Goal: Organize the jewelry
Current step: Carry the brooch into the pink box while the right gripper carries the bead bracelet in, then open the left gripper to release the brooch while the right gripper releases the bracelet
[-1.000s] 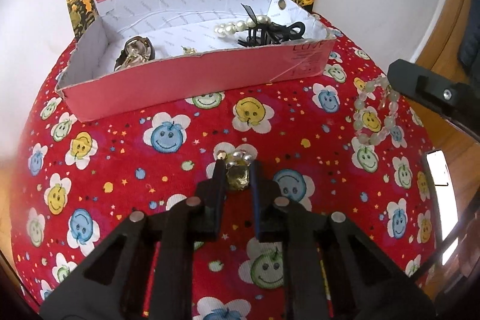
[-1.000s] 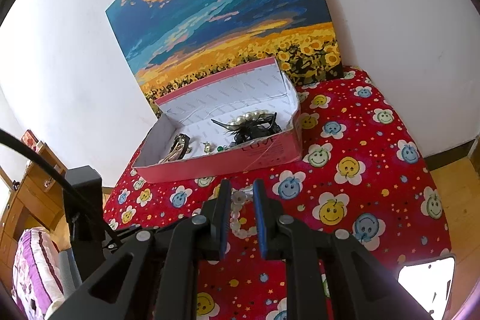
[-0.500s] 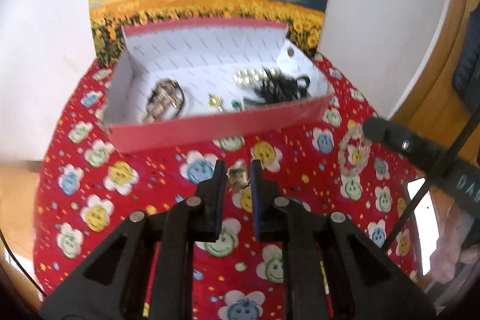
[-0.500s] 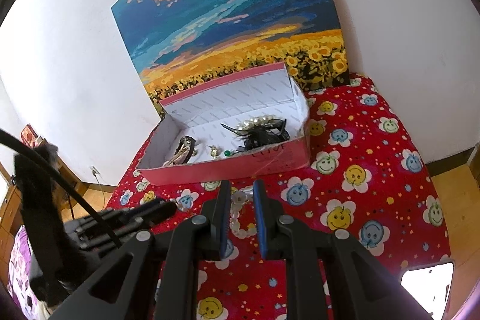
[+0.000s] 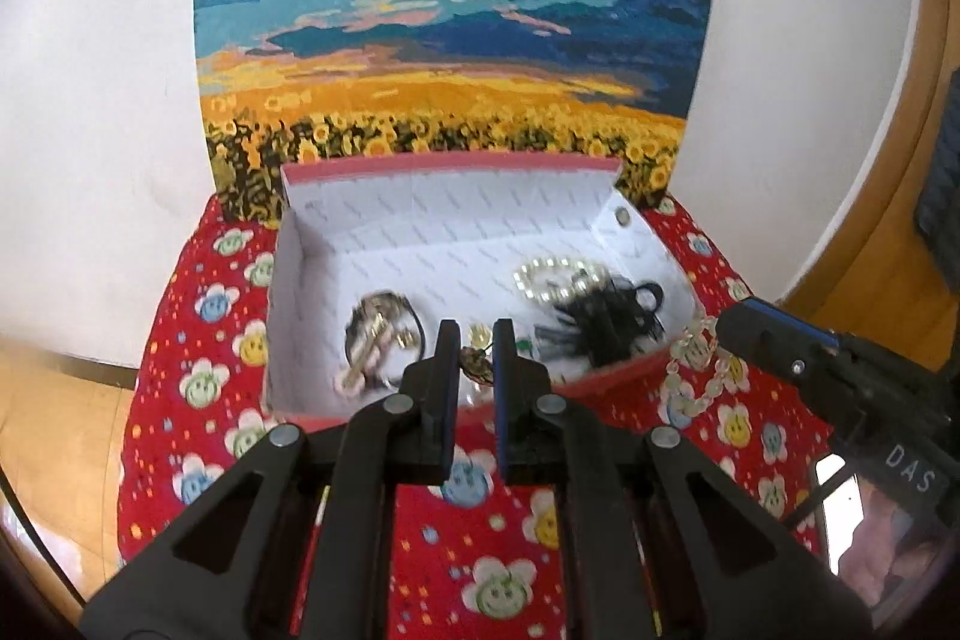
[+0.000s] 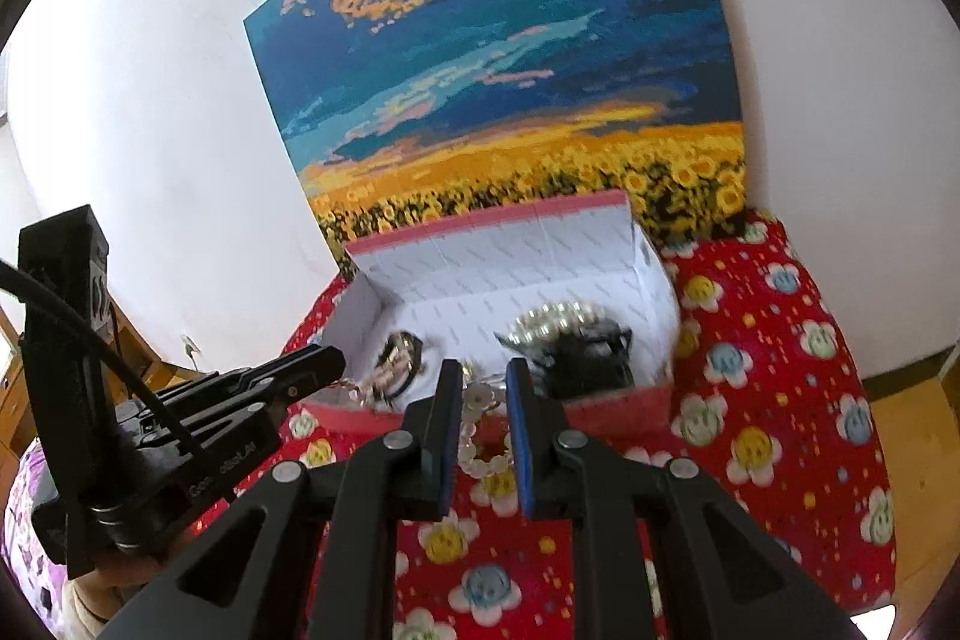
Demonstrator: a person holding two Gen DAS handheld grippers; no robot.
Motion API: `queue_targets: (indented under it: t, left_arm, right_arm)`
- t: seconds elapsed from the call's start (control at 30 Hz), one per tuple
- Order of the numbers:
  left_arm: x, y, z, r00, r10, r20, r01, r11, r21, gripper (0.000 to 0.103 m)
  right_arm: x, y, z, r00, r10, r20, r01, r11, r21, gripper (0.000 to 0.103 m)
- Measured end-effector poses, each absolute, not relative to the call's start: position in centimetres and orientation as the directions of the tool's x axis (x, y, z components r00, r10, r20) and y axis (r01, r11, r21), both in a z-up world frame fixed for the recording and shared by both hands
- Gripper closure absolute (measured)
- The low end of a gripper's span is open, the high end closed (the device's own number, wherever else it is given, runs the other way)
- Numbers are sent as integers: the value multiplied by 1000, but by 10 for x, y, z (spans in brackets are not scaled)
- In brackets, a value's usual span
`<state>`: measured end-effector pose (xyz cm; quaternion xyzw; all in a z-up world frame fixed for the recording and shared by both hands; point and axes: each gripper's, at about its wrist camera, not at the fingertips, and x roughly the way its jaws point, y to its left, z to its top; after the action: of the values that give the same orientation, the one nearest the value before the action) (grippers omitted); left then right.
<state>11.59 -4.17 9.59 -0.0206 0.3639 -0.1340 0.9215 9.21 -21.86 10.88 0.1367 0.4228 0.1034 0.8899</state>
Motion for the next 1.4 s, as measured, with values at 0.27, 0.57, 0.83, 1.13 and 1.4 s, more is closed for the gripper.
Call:
queue_targets:
  t: [0.27, 0.57, 0.83, 1.13, 1.4]
  left_arm:
    - [152, -32, 80, 686, -254, -682, 196, 967, -163, 101]
    - [179, -27, 44, 640, -246, -728, 159, 969, -188, 101]
    - [184, -24, 33, 625, -225, -747, 139, 974, -177, 100]
    - [172, -17, 47, 649, -204, -733, 110, 978, -175, 54]
    - [150, -11, 61, 656, -209, -725, 111, 977, -181, 44]
  right_arm:
    - [128, -203, 96, 617, 291, -731, -65, 945, 320, 86]
    - [152, -198, 59, 570, 258, -780, -28, 955, 295, 86]
    - [158, -194, 38, 536, 244, -808, -13, 960, 281, 85]
    - [149, -197, 53, 563, 256, -786, -8, 952, 305, 53]
    - [128, -197, 72, 582, 272, -766, -26, 948, 317, 42]
